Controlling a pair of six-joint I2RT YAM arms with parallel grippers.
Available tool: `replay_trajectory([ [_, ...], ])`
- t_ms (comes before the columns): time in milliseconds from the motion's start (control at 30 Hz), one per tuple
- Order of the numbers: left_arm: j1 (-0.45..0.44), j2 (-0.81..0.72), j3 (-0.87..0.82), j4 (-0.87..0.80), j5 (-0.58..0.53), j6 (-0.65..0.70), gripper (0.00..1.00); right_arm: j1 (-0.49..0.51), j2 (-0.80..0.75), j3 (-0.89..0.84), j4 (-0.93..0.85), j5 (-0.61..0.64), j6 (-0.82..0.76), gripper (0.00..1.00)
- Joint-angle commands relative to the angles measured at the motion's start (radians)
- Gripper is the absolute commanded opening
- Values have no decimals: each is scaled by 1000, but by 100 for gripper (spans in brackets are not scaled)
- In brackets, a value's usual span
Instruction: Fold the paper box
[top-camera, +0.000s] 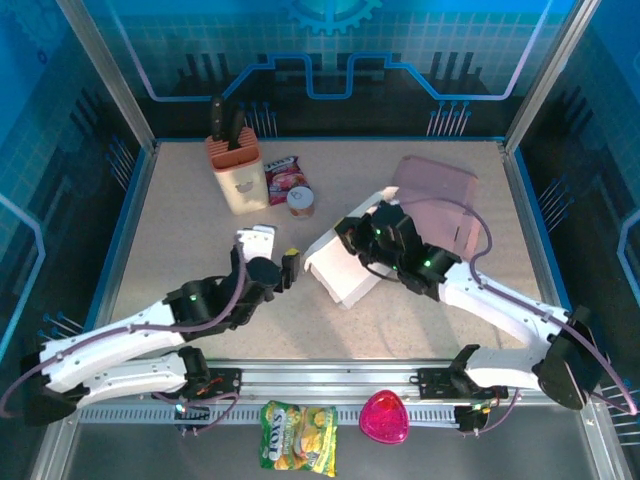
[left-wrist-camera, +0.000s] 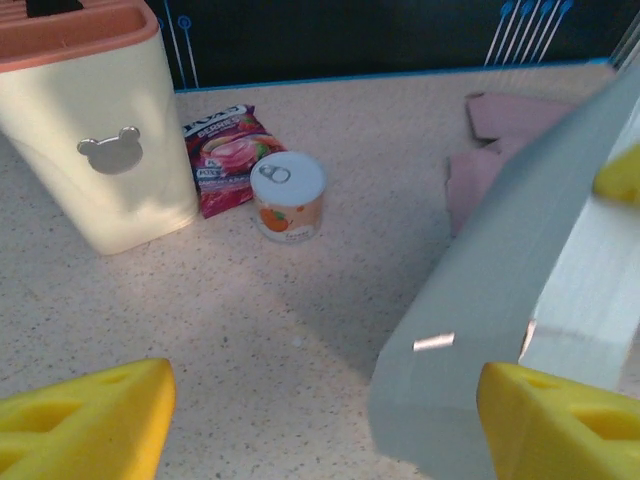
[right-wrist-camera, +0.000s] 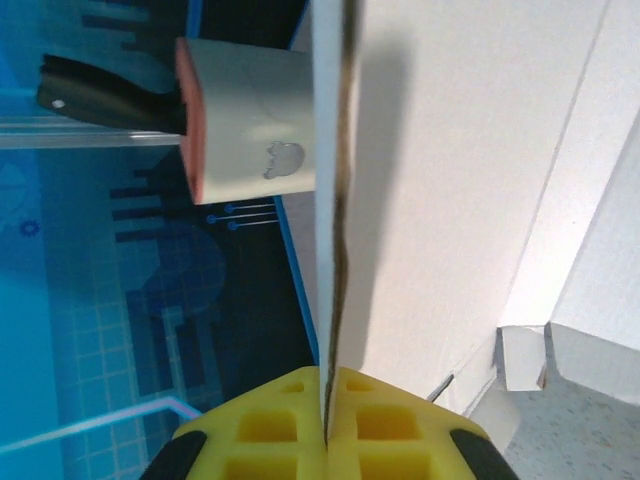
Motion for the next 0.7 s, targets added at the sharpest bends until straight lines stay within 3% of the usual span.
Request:
replay_trajectory([
  [0,21,-42,-22,-35,55,-59,78,12,3,-51,85,82,93,0],
  [167,108,-46,-56,-76,168,-134,68,22,68,-135,249,86,192,0],
  [367,144,-39,-141,-34,235,-143,59,44,114,-249,458,160,218,0],
  [667,186,-30,-273,72,267,-160,53,2,214,-274,590,25,171,0],
])
